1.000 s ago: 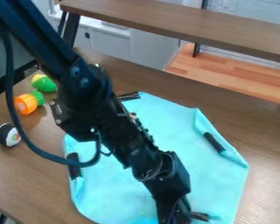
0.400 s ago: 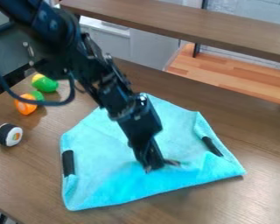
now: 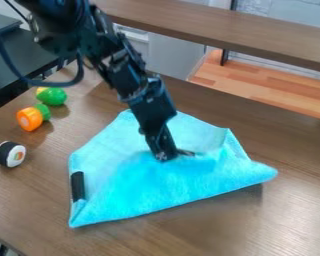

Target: Fold blue cloth from bottom right to top left

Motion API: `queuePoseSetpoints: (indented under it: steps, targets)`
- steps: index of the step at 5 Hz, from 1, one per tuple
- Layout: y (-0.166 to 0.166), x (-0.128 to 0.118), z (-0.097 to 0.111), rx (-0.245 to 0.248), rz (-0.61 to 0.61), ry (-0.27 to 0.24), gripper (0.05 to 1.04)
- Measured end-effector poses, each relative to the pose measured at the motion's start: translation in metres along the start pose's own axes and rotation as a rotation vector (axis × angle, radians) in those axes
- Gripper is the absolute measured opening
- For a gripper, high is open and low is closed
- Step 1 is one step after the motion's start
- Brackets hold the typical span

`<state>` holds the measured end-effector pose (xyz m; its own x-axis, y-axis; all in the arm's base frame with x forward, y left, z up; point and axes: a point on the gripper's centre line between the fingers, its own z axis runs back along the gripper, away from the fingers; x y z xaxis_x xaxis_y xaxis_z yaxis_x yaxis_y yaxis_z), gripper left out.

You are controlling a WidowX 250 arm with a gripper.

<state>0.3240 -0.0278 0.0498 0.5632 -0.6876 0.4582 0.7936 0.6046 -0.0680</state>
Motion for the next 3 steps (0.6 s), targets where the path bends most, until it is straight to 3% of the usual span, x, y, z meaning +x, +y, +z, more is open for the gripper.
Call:
queuePoseSetpoints:
  steps: [3]
  targets:
    - [0.064,0.007,0.02,-0.036,0.071,0.009,0.064]
